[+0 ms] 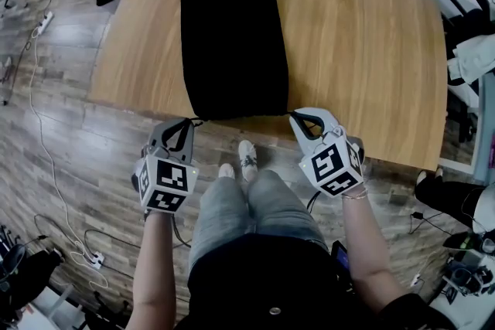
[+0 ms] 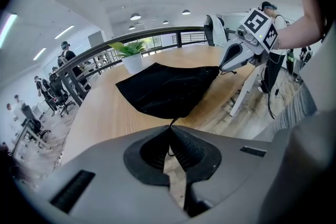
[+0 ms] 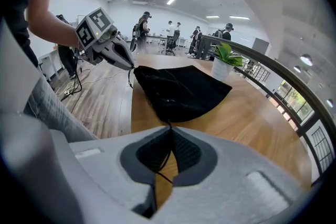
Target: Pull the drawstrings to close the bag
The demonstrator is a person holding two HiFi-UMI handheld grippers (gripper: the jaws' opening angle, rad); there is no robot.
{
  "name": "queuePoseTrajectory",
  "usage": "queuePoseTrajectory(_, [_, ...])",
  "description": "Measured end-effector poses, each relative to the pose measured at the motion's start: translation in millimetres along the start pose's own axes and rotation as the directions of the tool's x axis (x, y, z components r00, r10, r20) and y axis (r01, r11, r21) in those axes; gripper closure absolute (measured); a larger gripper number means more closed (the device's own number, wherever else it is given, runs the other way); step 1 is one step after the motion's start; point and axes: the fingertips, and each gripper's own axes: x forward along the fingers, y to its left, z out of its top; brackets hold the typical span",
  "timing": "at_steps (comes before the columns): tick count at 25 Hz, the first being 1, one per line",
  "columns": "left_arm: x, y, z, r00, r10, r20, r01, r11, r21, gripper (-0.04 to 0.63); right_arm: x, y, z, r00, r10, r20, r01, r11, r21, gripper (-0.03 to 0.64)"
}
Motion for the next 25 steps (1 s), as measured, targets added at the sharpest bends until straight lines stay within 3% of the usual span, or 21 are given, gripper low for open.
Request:
queuePoseTrajectory(15, [-48.0,8.1,38.1,0.99,0.047,0.135,-0.042,0.998,-0.04,0.574,-44.8,-11.4,23.8,0.987,-0.12,0.104,0.096,0.973,0.21,0.614])
queuePoseTrajectory(25, [-77.0,9.6,52.8,0.972,0.075,0.224,-0.046,0.99,-0.133,0.574,-74.2,-14.2,30.1,0.964,-0.215,0.157,0.162,0.942,0.295,0.614])
